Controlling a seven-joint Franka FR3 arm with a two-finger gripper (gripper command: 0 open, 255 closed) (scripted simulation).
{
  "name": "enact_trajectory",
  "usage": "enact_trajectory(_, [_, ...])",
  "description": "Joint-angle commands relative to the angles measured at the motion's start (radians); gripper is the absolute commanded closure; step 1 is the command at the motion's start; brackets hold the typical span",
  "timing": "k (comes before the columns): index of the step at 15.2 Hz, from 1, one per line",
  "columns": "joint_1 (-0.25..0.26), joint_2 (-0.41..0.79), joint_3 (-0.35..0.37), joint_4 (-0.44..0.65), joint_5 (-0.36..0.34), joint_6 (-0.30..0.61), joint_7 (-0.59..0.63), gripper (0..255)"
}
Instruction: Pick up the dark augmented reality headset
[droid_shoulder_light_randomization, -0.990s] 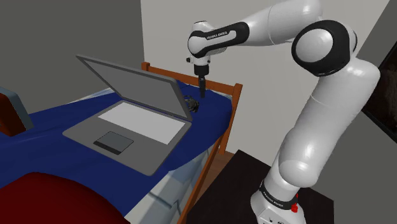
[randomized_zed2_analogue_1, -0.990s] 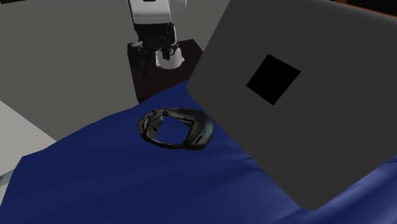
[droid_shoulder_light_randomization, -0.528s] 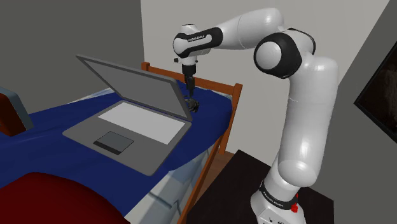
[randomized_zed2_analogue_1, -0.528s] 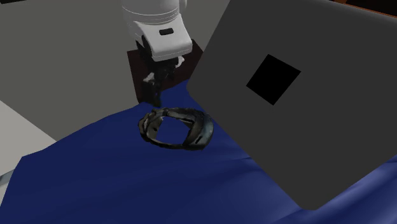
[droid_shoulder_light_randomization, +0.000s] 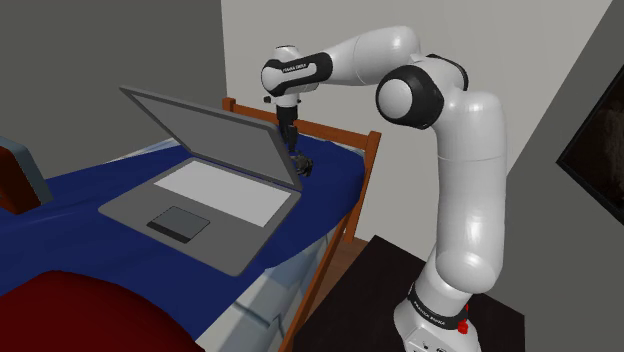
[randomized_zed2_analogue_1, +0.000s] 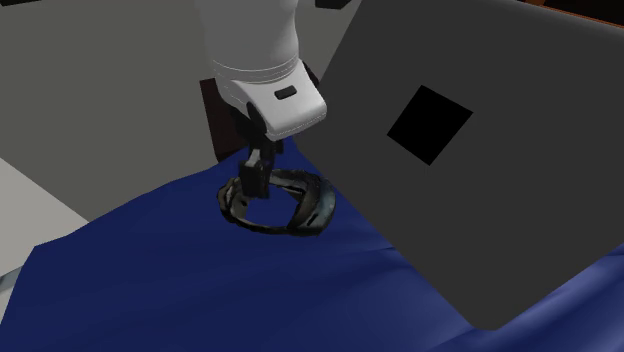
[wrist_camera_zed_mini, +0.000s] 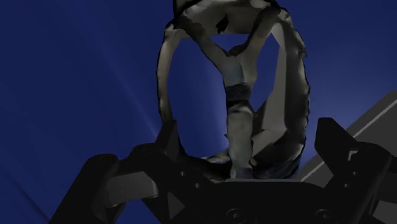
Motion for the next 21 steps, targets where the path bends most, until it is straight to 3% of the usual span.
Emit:
enact_trajectory(1, [0.001,0.004,0.001,-0.021,0.001,0.025,-0.001,0])
enact_trajectory(4, [0.001,0.009,0.002,-0.036,0.002,0.044,-0.001,0])
enact_trajectory(5, [0.001,0.008,0.002,-0.037,0.002,0.045,0.0,255])
enact_trajectory(14, [0.001,0.009,0.002,-0.035,0.002,0.044,-0.001,255])
enact_trajectory(21, [-0.001,-0.007,-0.001,0.036,-0.002,-0.043,0.0,255])
